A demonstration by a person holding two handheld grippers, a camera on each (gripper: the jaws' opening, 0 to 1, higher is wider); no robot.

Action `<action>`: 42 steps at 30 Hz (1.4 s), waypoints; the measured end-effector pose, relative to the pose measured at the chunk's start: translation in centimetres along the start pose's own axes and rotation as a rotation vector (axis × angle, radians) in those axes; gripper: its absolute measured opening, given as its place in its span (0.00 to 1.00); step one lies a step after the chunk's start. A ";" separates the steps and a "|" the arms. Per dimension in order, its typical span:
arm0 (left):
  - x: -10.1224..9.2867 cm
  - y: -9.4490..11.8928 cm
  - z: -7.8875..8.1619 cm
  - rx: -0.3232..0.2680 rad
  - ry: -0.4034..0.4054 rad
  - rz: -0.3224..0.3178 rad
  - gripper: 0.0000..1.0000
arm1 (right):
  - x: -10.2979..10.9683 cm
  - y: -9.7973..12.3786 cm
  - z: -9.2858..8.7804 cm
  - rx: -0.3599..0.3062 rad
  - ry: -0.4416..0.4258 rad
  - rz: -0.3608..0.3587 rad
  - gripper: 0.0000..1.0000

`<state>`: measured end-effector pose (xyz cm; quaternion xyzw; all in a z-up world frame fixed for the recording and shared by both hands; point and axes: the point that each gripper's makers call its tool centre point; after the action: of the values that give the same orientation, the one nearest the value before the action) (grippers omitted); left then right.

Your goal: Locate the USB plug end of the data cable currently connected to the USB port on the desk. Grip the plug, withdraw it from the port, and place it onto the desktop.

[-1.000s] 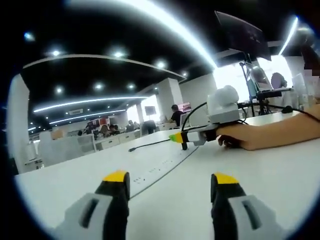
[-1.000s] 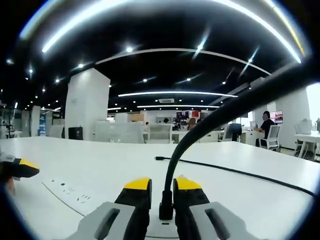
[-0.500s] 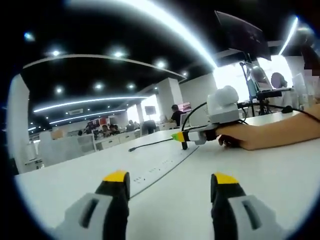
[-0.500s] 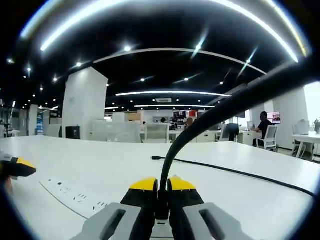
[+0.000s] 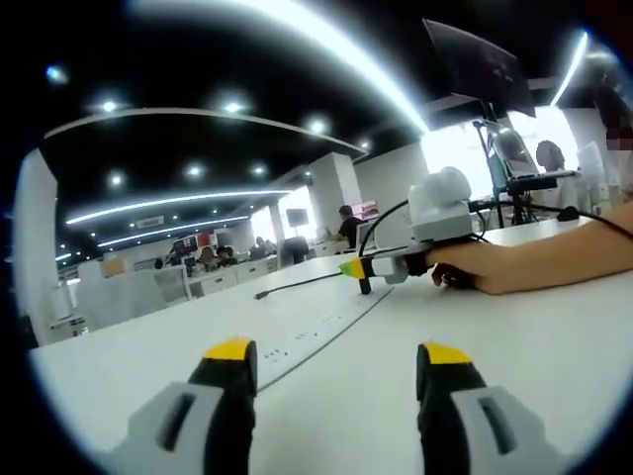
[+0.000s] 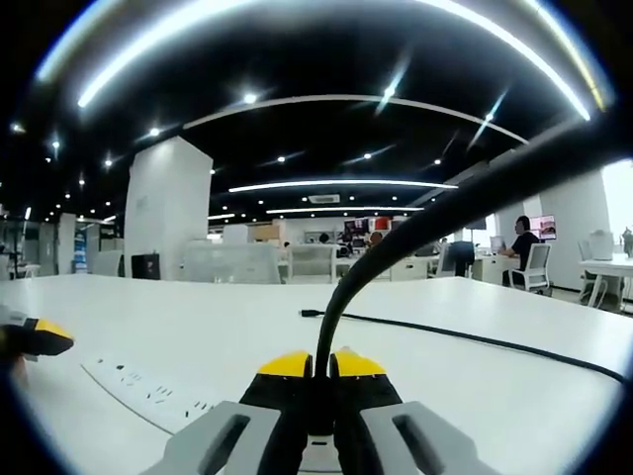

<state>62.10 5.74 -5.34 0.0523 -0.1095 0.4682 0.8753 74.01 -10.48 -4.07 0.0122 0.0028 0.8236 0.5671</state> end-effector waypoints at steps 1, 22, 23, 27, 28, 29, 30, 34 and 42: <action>0.0 0.0 0.0 0.000 0.000 0.000 0.65 | 0.0 0.0 0.0 0.000 0.002 0.000 0.09; 0.2 0.0 0.1 -0.001 0.001 0.004 0.65 | -0.1 -0.2 0.2 0.008 0.029 0.008 0.08; 0.2 0.0 0.1 -0.001 0.001 0.004 0.65 | -0.2 -0.2 0.2 0.009 0.029 0.007 0.08; 0.2 0.0 0.1 -0.001 0.001 0.004 0.65 | 0.1 -0.3 0.2 0.035 0.077 -0.001 0.08; 0.1 0.0 0.1 0.000 0.001 0.003 0.65 | 0.1 -0.3 0.2 0.049 0.101 -0.009 0.08; 0.1 0.0 0.1 0.000 0.001 0.004 0.65 | 0.2 -0.3 0.1 0.058 0.117 -0.012 0.08; 0.1 0.0 0.1 0.000 0.001 0.004 0.65 | 0.2 -0.3 0.1 0.057 0.119 -0.013 0.08; 0.1 0.0 0.0 0.000 0.001 0.004 0.65 | 0.0 -0.1 0.1 0.042 0.071 -0.006 0.08; 0.0 0.2 0.0 0.000 0.003 0.004 0.65 | -0.3 0.0 0.1 0.017 -0.005 0.004 0.08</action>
<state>61.89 5.85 -5.32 0.0513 -0.1084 0.4701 0.8744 74.13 -10.78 -3.98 0.0189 0.0082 0.8246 0.5653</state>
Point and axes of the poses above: the point that each gripper's makers call its tool centre point, and the gripper's own axes: y roughly backward along the fingers, x roughly to its left, z roughly out of its top, and after that the axes turned 15 degrees about z, right-handed
